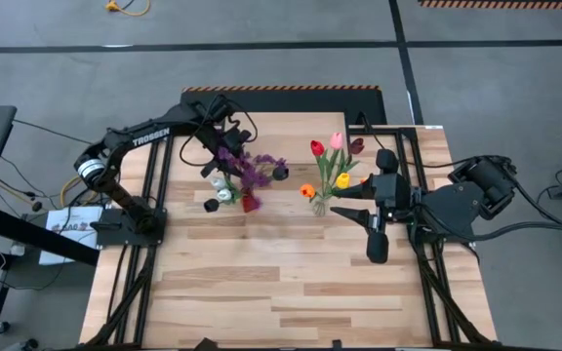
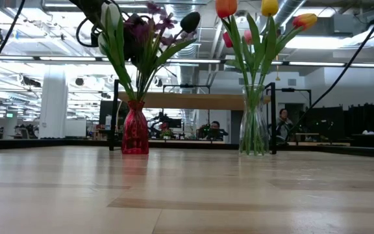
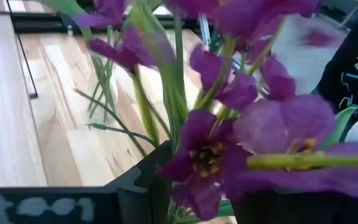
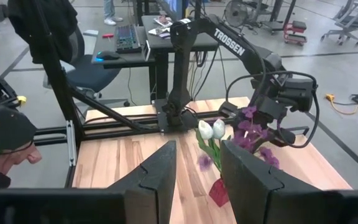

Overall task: Pick and place flowers into a vace then onto a shelf
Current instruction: Put the purple flowers into the red vase, then put the transparent vase with flowers on the shelf

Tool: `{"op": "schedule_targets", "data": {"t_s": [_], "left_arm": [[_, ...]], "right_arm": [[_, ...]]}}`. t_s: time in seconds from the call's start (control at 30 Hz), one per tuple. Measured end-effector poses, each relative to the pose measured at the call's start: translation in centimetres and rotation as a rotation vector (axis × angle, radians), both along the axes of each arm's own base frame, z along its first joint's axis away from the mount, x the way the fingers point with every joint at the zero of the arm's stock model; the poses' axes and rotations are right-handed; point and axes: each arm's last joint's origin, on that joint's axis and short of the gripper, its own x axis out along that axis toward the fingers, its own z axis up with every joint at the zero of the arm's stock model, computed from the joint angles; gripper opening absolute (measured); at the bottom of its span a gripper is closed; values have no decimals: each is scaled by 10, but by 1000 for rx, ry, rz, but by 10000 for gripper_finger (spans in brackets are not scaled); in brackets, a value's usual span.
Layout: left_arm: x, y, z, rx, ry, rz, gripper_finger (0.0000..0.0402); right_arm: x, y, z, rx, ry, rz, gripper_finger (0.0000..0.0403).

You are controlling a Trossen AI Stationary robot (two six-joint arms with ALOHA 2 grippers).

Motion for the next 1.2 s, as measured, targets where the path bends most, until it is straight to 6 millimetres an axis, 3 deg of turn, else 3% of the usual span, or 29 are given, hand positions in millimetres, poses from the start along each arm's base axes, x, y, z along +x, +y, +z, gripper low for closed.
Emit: {"op": "schedule_targets", "data": {"t_s": [0.57, 1.03, 1.2], "left_arm": [[-4, -9, -8, 118, 281, 80, 119], [-41, -17, 37, 265, 202, 191, 119], [-54, -13, 43, 348, 264, 281, 119]], "right_arm": [[0, 1, -1, 35, 5, 15, 118], [0, 2, -1, 47, 19, 37, 118], [0, 2, -1, 52, 22, 48, 118]]}}
